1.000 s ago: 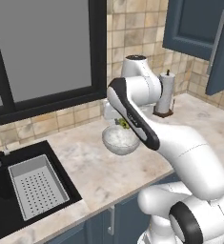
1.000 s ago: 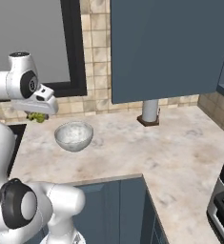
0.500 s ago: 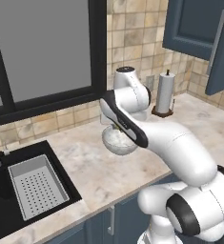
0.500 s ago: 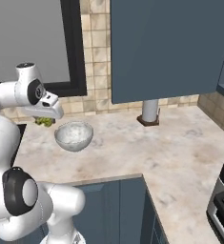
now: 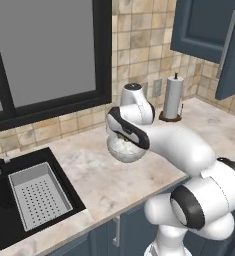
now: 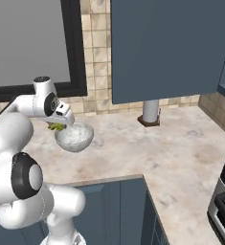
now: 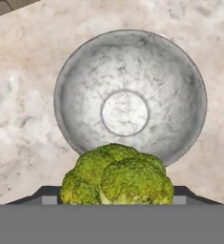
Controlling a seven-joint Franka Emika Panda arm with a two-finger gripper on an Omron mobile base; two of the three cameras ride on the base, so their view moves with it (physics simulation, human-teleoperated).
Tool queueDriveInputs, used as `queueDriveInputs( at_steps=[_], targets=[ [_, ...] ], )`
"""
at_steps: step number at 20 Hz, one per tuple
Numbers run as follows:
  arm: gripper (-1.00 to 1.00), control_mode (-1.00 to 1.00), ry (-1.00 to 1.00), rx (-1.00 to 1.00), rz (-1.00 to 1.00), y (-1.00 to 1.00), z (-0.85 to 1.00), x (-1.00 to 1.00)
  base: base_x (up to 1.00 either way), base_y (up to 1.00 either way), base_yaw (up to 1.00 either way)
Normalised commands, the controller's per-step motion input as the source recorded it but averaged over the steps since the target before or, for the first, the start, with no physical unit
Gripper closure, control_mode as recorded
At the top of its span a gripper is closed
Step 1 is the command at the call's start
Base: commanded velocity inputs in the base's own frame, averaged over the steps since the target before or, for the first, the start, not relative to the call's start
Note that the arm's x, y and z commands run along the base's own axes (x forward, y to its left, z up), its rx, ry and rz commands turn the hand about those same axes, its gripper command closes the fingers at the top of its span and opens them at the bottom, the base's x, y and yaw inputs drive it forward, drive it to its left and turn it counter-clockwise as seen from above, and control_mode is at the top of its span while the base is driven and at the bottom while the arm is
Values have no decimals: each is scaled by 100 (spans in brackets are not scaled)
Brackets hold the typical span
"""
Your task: Pick the broccolis from the cabinet and place them in one bowl. Pick the cucumber from the sink and place it in the other bowl.
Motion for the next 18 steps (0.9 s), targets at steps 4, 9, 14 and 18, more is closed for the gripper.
queueDriveInputs(
  at_steps=[4,9,14,18],
  targets=[
    [100,-100,-2,3,0,-8,-18,61,0,0,0],
    [100,-100,0,0,0,-1,-1,51,0,0,0],
    [100,-100,1,0,0,0,0,12,0,0,0],
    [100,-100,0,0,0,0,-8,20,0,0,0]
  ],
)
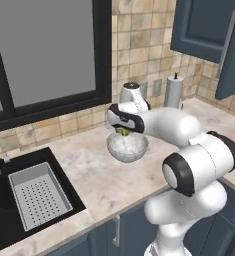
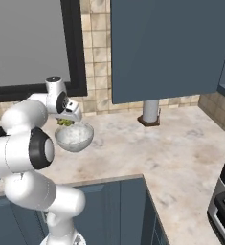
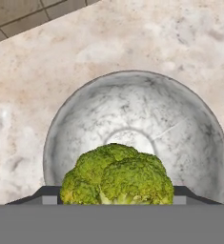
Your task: Pick the broccolis from the cabinet and place them in one bowl. Pick the cucumber from the sink and place it in the other bowl.
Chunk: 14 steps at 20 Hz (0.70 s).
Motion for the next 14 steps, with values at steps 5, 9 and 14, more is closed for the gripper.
queueDriveInputs(
  at_steps=[5,9,14],
  targets=[
    [100,-100,0,0,0,0,-31,7,0,0,0],
    [100,-100,0,0,0,0,-35,0,0,0,0],
    [100,-100,0,0,0,-2,-29,0,0,0,0]
  ],
)
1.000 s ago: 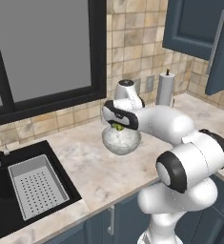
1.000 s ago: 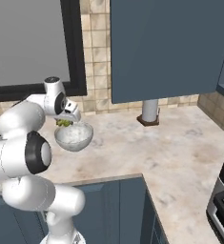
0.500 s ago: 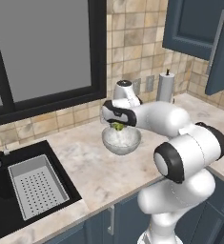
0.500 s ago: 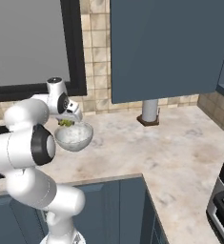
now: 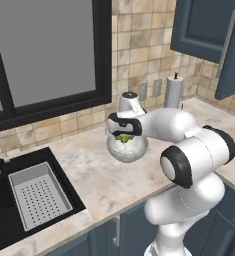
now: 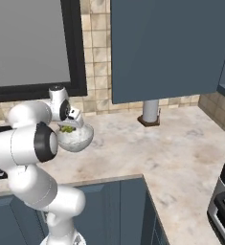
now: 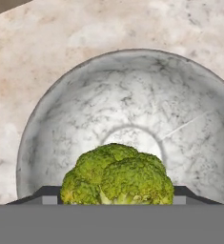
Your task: Pick the broccolis from the cabinet and place them in one bowl. Pick the cucumber from the sink and place it in the other bowl.
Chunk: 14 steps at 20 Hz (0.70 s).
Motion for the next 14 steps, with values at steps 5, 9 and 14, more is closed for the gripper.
queueDriveInputs(
  at_steps=[5,9,14],
  targets=[
    [100,-100,0,0,2,-15,-22,8,0,0,0],
    [100,-100,0,0,5,-22,-9,13,0,0,0],
    [100,-100,0,0,6,-3,0,21,0,0,0]
  ],
)
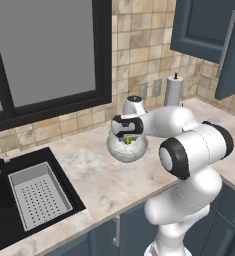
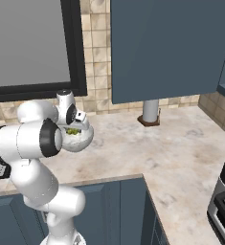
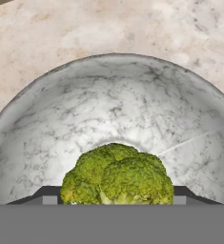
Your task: Pick the broccolis from the cabinet and place them in one bowl. Pick the cucumber from the sink and place it in the other bowl.
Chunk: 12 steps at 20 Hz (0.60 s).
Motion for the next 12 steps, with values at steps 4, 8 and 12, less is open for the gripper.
queueDriveInputs(
  at_steps=[4,8,12],
  targets=[
    [100,-100,1,0,4,0,0,49,0,0,0],
    [100,-100,0,0,3,0,0,38,0,0,0],
    [100,-100,0,0,3,0,0,21,0,0,0]
  ],
)
